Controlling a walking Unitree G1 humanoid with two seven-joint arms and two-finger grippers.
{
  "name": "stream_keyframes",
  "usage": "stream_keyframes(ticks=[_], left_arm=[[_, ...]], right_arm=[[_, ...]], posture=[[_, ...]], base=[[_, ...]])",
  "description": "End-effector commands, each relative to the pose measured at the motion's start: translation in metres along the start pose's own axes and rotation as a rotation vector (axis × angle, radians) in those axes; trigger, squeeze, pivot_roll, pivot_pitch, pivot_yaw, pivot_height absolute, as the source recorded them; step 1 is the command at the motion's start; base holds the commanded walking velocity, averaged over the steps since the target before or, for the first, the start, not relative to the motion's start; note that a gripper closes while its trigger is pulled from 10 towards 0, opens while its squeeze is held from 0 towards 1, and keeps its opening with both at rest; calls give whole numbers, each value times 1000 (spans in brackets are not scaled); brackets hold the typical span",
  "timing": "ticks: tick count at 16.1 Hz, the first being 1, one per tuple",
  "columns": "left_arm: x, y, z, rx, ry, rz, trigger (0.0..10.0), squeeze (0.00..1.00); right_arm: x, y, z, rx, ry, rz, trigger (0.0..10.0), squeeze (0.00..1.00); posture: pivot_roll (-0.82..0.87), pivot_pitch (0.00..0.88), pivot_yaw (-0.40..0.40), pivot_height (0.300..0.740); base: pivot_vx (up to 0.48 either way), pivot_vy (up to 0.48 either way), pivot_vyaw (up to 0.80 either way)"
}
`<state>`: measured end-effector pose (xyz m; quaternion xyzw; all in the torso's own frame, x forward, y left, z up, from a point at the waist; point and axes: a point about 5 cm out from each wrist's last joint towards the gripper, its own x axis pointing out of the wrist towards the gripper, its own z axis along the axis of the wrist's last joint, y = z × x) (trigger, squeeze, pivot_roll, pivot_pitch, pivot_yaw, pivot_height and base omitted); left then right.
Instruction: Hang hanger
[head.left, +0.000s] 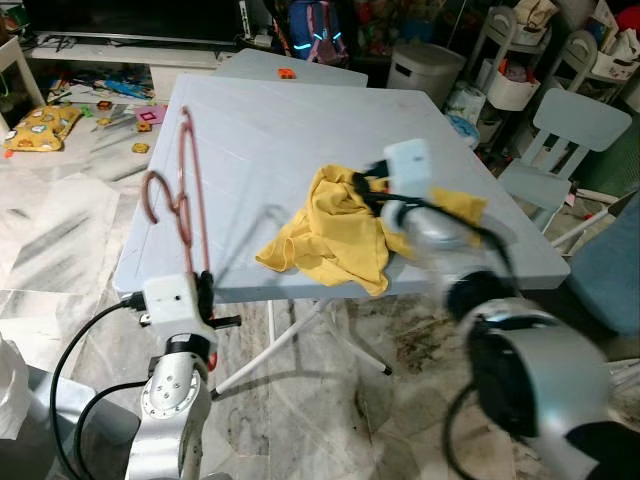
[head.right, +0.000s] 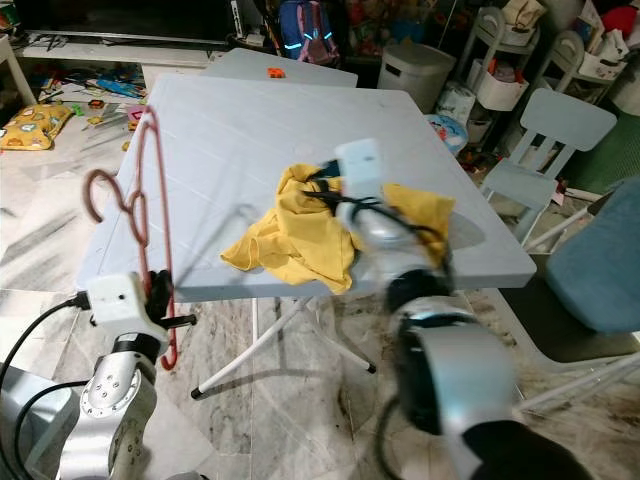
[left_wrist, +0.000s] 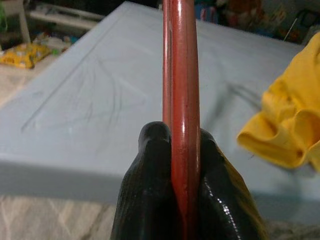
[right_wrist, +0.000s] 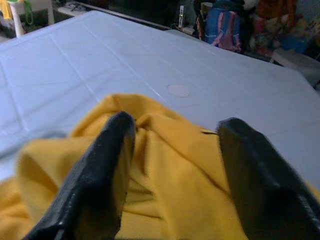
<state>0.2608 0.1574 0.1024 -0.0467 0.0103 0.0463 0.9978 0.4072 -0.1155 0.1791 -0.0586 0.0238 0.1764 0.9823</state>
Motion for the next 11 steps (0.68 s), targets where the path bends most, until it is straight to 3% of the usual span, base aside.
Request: stream_keyframes(ticks=[1,3,5,8,11], left_arm=[[3,-5,18,16,-65,-17,10000,0],[0,-4,39,32,-125,-37,10000,0],[-3,-1,51,43,-148,-46,10000,0],[-1,2,52,51,-144,-44,10000,0],[0,0,54,41,-142,-45,10000,0]], right_arm=[[-2,-5,2,5,-18,29,10000,1000],[-14,-24,-8,-20,8,80,10000,1000],[-30,-31,-34,-72,111,178,10000,1000],[-40,-31,-53,-93,208,257,10000,1000],[-48,-41,-53,-54,233,287,10000,1000]], posture=[[11,0,-112,740],[-2,0,-103,740],[-9,0,-97,740],[-13,0,-92,740],[-17,0,-91,740]], base=[[0,0,0],[0,0,0],[0,0,0],[165,0,0],[314,0,0]])
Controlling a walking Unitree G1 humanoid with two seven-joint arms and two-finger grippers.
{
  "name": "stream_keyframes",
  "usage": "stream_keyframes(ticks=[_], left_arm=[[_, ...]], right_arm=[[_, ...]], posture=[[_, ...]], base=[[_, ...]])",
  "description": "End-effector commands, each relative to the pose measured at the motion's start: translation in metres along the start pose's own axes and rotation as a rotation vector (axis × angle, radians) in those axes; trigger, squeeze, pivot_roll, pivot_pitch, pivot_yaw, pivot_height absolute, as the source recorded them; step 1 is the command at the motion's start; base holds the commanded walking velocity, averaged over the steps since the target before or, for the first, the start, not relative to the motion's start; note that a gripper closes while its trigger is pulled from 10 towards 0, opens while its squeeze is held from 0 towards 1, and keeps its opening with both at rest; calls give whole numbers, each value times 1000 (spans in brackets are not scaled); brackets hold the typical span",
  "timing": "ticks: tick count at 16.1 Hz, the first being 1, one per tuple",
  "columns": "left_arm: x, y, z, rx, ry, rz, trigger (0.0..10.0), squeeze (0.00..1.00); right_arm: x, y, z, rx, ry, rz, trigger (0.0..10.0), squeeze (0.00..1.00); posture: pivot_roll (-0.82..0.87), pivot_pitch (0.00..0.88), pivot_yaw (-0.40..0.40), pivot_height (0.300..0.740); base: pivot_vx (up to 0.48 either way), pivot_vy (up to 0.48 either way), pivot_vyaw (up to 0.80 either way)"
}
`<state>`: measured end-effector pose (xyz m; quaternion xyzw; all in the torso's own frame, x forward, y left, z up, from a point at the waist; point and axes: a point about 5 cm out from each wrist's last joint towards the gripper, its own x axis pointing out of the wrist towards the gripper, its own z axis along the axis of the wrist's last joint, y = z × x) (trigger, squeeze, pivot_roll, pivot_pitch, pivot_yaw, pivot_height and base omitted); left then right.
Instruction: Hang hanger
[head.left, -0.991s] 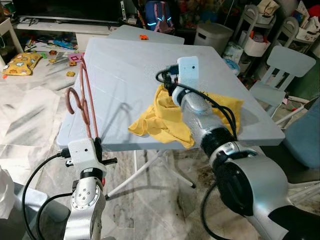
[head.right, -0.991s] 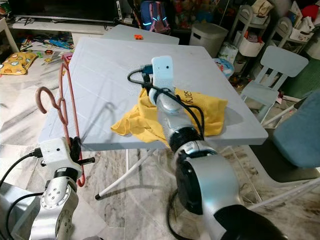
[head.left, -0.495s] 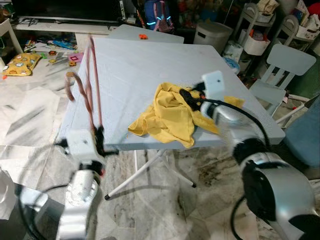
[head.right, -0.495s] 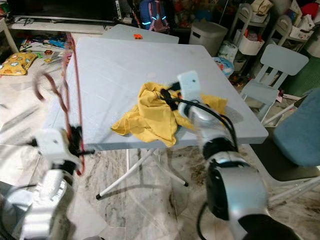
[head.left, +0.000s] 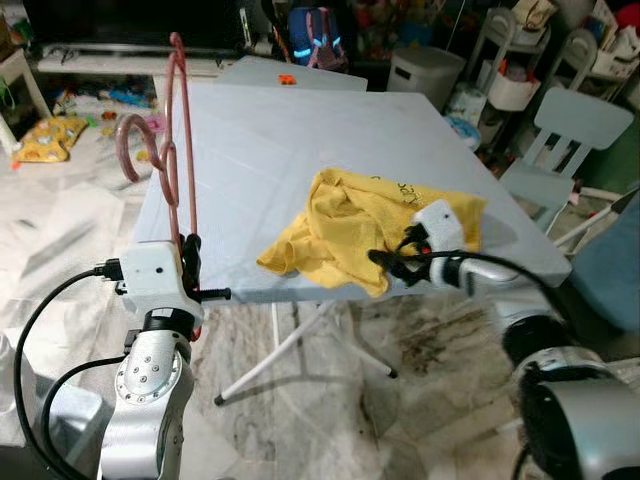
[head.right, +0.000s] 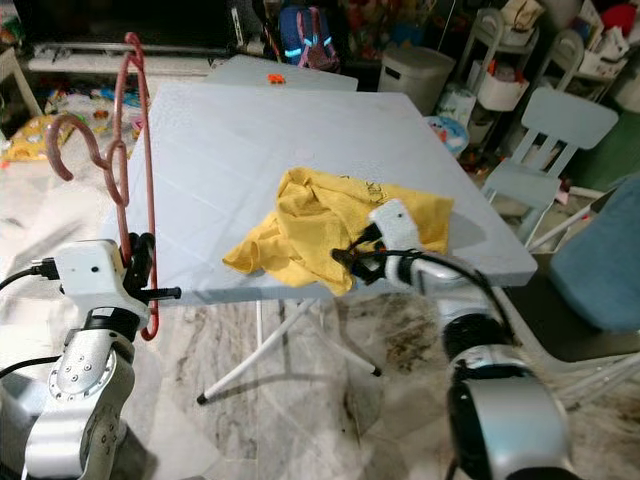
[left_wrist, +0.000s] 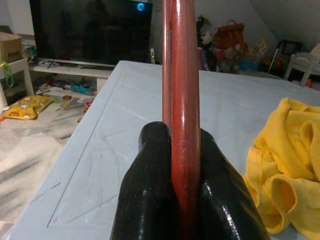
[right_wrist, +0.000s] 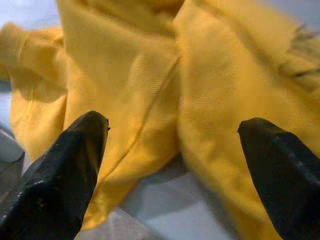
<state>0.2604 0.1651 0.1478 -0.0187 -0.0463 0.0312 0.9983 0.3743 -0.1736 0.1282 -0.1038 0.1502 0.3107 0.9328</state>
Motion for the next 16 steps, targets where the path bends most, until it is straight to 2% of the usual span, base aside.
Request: stream_keyframes(ticks=[1,4,6,12,16], left_arm=[[2,-5,9,-11,-29,-13,10000,0],[3,-6,10,-15,-31,-23,10000,0],[4,-6,10,-18,-30,-26,10000,0],[5,-8,10,-22,-25,-35,10000,0],[4,-8,10,-25,-24,-37,10000,0]], right_arm=[[-6,-4,4,5,-7,35,10000,1000],[-9,0,-2,8,49,131,10000,1000],[-9,10,-14,11,96,190,10000,1000],[-12,19,-31,10,169,241,10000,1000],[-9,32,-40,0,212,290,10000,1000]], posture=[[-16,0,-92,740],[-14,0,-90,740],[-13,0,-91,740],[-12,0,-87,740],[-4,0,-92,740]], base=[[368,0,0],[377,0,0],[381,0,0],[333,0,0],[314,0,0]])
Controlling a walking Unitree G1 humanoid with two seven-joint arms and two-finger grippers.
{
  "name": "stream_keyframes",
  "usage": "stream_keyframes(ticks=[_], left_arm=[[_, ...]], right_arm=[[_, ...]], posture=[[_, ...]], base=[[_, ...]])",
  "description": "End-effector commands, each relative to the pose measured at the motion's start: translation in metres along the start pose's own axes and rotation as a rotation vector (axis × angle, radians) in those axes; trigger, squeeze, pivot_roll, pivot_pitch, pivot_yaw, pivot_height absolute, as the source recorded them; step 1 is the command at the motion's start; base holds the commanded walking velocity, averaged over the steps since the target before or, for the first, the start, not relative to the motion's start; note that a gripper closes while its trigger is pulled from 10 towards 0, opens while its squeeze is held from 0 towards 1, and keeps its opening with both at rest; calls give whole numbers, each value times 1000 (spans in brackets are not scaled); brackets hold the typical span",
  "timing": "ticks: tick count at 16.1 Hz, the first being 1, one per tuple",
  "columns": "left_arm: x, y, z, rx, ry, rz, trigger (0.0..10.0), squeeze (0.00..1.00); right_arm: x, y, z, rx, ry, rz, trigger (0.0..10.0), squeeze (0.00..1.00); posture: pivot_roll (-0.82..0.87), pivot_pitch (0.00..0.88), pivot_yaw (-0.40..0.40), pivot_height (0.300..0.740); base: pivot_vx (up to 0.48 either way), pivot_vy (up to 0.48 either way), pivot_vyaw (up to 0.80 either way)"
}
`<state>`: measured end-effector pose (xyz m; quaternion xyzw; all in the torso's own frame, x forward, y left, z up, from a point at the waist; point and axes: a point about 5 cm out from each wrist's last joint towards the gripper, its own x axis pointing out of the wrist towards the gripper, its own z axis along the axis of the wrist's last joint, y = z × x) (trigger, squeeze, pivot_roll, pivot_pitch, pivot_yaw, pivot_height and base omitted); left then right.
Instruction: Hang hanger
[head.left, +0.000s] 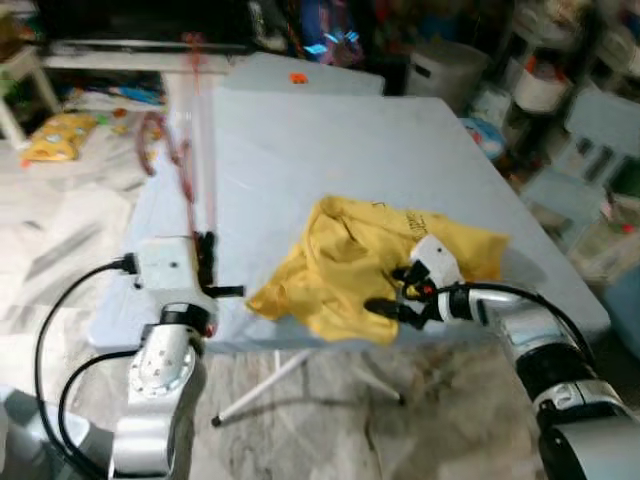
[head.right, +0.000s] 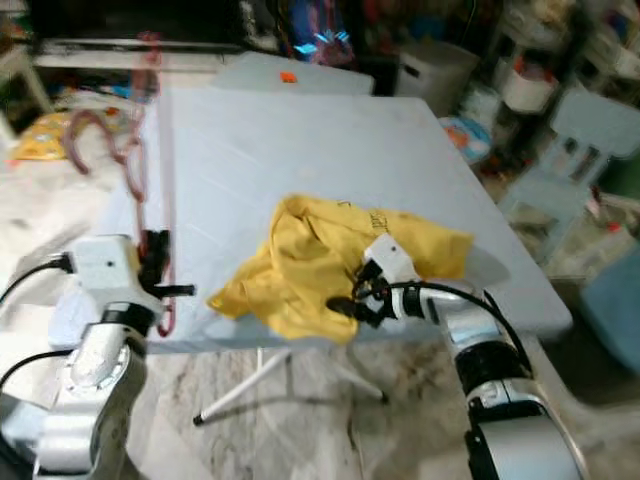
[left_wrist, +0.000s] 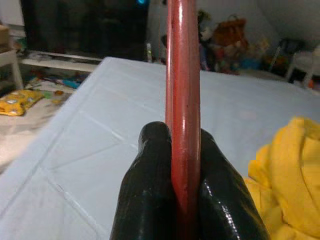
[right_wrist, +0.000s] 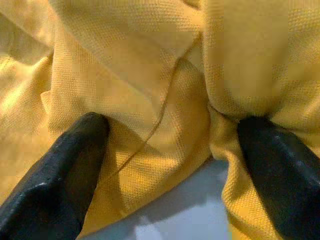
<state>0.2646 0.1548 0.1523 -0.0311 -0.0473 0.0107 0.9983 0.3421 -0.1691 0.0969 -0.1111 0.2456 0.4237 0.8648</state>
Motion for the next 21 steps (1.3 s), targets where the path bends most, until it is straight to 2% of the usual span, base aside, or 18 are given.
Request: stream_keyframes(ticks=[1,5,7,8,11,13,15,17,19,21], left_arm=[[0,2,7,-4,-29,1,10000,0],[-1,1,7,-10,-21,4,10000,0],[-2,0,7,-11,-20,7,10000,0],[-2,0,6,-9,-17,14,10000,0],[-3,-1,6,-9,-14,22,10000,0],[-5,-1,5,-8,-9,31,10000,0],[-9,0,3,-9,-2,48,10000,0],[-12,1,3,-12,1,65,10000,0],[-13,1,3,-13,1,72,10000,0],[-12,0,2,-15,0,74,10000,0]], right_arm=[[8,8,-6,4,37,23,10000,1000],[23,22,-6,16,42,54,10000,1000],[38,32,-4,48,43,55,10000,1000],[49,37,-1,79,42,17,10000,1000],[66,50,9,126,25,32,10000,1000],[79,58,21,148,13,-3,10000,1000],[89,59,43,185,-34,-102,10000,1000],[91,52,77,291,-136,-279,10000,1000],[84,39,106,379,-269,-448,10000,1000],[69,22,128,453,-371,-639,10000,1000]], posture=[[0,0,-94,740],[3,0,-98,740],[7,0,-102,740],[11,0,-105,740],[17,0,-111,740],[27,0,-123,740],[47,0,-145,740],[62,0,-161,740],[69,0,-168,740],[77,0,-174,740]], base=[[352,0,0],[86,0,0],[0,0,0],[0,0,0],[0,0,0],[0,0,0],[0,0,0],[0,0,0],[0,0,0],[0,0,0]])
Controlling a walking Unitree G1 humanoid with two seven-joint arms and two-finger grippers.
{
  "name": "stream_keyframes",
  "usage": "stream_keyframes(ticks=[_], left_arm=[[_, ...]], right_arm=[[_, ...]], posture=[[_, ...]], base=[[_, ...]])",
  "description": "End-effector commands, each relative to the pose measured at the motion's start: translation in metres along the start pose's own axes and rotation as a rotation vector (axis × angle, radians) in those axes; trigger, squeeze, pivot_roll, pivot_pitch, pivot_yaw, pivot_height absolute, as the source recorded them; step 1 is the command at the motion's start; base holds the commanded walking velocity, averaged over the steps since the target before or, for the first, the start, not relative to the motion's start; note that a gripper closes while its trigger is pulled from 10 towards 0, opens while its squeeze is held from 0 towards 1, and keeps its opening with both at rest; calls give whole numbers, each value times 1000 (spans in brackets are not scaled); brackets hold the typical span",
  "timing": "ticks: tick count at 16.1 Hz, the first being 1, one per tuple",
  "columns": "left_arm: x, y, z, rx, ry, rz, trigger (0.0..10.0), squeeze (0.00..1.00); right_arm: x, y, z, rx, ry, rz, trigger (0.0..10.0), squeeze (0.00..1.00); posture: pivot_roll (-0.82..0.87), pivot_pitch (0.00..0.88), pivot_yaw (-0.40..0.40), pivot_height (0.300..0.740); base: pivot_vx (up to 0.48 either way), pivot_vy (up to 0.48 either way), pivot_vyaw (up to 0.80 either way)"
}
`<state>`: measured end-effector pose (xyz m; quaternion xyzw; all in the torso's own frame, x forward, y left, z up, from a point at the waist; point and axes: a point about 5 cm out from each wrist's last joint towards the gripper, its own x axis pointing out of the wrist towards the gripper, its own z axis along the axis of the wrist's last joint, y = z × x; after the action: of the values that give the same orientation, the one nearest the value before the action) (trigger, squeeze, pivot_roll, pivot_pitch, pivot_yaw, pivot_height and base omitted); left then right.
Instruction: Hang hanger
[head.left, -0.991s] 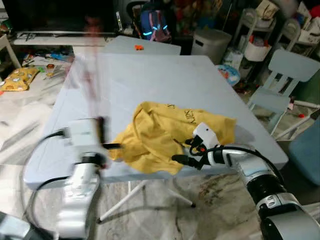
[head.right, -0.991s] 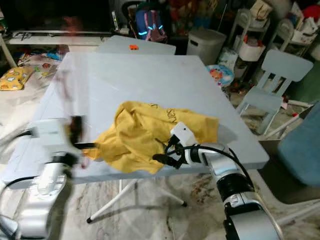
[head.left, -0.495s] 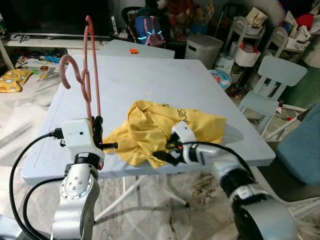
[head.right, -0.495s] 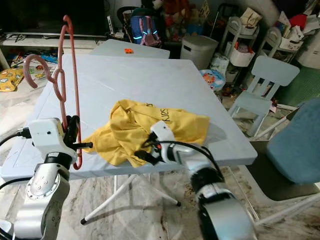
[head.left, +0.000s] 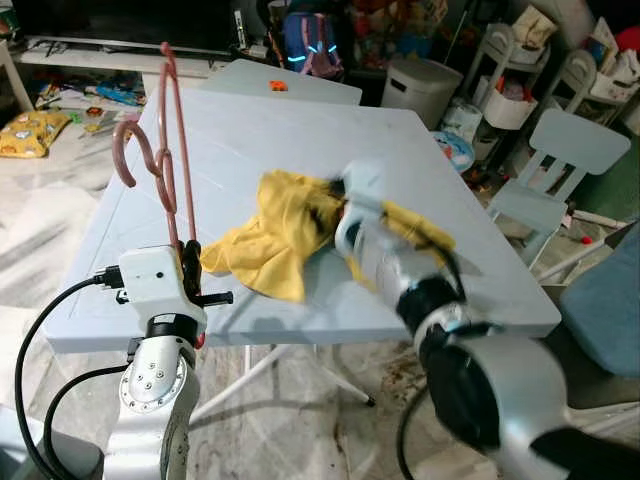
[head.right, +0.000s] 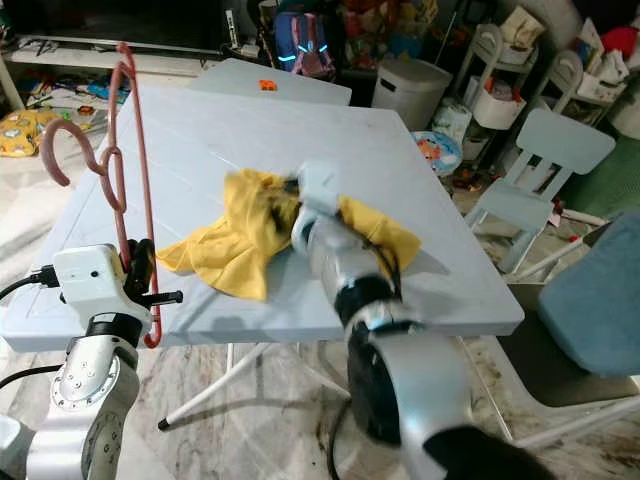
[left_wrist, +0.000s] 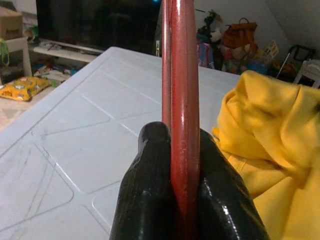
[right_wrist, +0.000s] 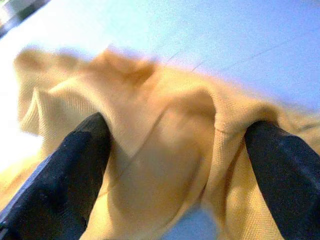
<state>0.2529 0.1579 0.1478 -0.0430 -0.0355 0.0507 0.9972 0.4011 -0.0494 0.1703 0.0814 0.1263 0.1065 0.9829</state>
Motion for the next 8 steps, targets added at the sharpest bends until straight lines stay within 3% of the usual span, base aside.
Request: stream_keyframes(ticks=[1,3,4,5,6,8], left_arm=[[-1,-4,5,4,-20,-6,10000,0],[0,-2,-3,17,2,0,10000,0],[0,-1,-6,18,9,0,10000,0],[1,1,-14,30,31,-4,10000,0],[0,3,-19,35,46,-5,10000,0],[-1,6,-29,42,70,-10,10000,0]], right_arm=[[0,-7,9,36,-33,-52,10000,1000],[0,-8,8,-24,-40,-26,10000,1000],[0,-11,3,-80,-27,-10,10000,929],[-2,-20,-8,-220,-16,5,10000,0],[-5,-32,-17,-267,-1,-6,10000,0],[-10,-57,-28,-268,2,-52,10000,0]], posture=[[76,0,-175,740],[68,0,-170,740],[63,0,-168,740],[51,0,-157,740],[42,0,-153,740],[23,0,-137,740]], base=[[0,0,0],[0,0,0],[0,0,0],[0,0,0],[0,0,0],[0,0,0]])
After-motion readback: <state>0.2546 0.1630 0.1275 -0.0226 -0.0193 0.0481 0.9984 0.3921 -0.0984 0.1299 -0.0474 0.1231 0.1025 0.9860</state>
